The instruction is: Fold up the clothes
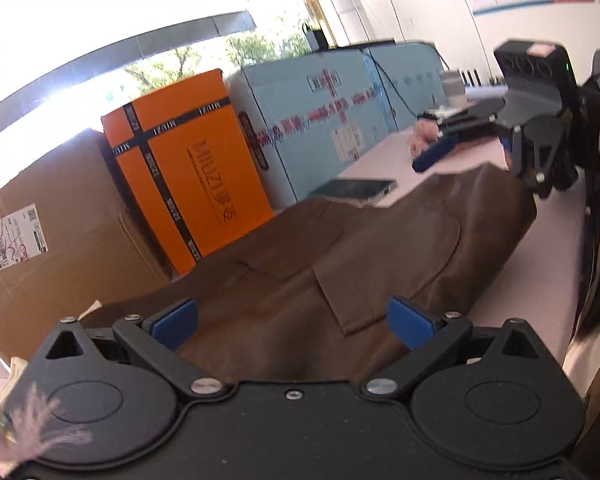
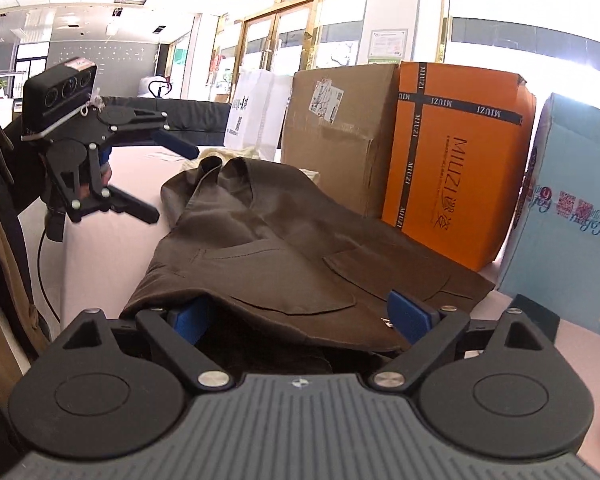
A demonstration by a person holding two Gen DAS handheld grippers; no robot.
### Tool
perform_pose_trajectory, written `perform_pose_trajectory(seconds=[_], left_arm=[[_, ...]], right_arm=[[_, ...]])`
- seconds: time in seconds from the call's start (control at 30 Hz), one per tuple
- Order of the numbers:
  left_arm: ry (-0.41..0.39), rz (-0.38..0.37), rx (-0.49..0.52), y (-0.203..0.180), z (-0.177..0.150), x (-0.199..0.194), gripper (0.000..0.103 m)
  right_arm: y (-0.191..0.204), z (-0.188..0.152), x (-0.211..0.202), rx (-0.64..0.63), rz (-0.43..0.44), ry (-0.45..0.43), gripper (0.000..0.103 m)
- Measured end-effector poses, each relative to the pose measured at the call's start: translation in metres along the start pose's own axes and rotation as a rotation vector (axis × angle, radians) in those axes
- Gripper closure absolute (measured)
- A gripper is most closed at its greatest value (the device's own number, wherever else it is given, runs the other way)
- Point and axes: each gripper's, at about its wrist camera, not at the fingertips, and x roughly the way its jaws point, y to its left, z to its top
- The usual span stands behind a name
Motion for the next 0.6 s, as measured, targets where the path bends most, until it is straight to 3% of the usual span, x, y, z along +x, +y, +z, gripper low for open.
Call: perform_pose_trajectory(seconds=[0.07, 0.2, 0.27, 0.4, 0.53, 0.6], left_arm=[[0.029, -0.012, -0.015, -0.003, -0.005, 0.007, 0.000], [0.014, -0.038, -0.019, -0.005, -0.007, 0.009, 0.000], [-0.001, -0.054, -0.019, -0.005, -0.007, 0.007, 0.000], [-0.032, -0.117, 0.004, -0.011, -0.006, 0.002, 0.000], [-0.073, -0.045, 0.096, -0.020, 0.004, 0.002, 0.001], [-0.108, -0.070, 0.088, -0.018, 0.011, -0.004, 0.002]], right_arm=[[0.003, 0.001, 0.003, -0.010, 0.042, -0.012, 0.030], [0.005, 0.007, 0.007, -0.006, 0.120, -0.020, 0.082], [-0.003, 0.009, 0.005, 0.066, 0.154, -0.051, 0.091], [-0.034, 0.012, -0.003, 0.293, 0.256, -0.179, 0.095], [-0.053, 0.010, -0.009, 0.454, 0.405, -0.273, 0.096], [-0.056, 0.010, -0.011, 0.502, 0.480, -0.297, 0.096]])
